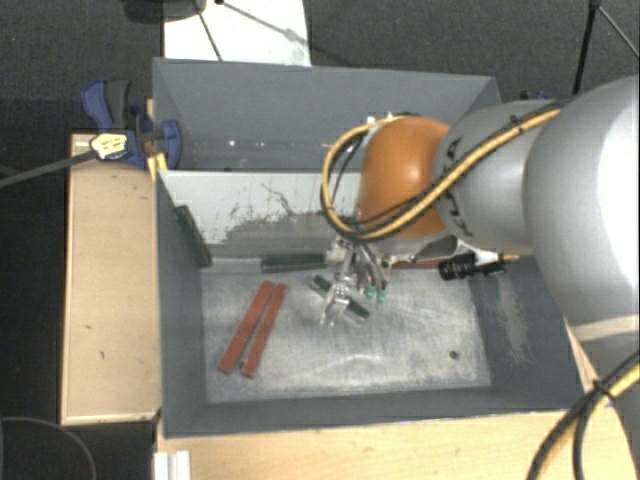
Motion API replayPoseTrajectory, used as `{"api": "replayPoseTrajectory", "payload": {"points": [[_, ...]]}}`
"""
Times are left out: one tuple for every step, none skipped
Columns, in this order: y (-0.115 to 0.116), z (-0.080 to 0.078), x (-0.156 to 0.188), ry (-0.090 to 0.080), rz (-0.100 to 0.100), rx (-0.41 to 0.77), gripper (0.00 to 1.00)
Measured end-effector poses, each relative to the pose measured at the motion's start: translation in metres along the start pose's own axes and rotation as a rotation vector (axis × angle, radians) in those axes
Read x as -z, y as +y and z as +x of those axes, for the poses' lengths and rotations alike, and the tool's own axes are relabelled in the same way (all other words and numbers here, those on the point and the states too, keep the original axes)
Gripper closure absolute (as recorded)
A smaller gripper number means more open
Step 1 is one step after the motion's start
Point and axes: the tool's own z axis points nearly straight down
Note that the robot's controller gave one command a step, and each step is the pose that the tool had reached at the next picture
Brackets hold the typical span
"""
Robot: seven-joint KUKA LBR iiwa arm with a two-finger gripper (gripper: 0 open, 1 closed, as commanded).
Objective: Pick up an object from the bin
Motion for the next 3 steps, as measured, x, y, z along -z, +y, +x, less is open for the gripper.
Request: {"api": "replayPoseTrajectory", "payload": {"points": [[0.0073,-0.0032,-0.0161,0.003,0.001,-0.206,0.00],[0.0123,-0.0042,-0.0204,-0.016,-0.005,-0.103,1.00],[0.0123,-0.0042,-0.0204,-0.016,-0.005,-0.103,1.00]]}}
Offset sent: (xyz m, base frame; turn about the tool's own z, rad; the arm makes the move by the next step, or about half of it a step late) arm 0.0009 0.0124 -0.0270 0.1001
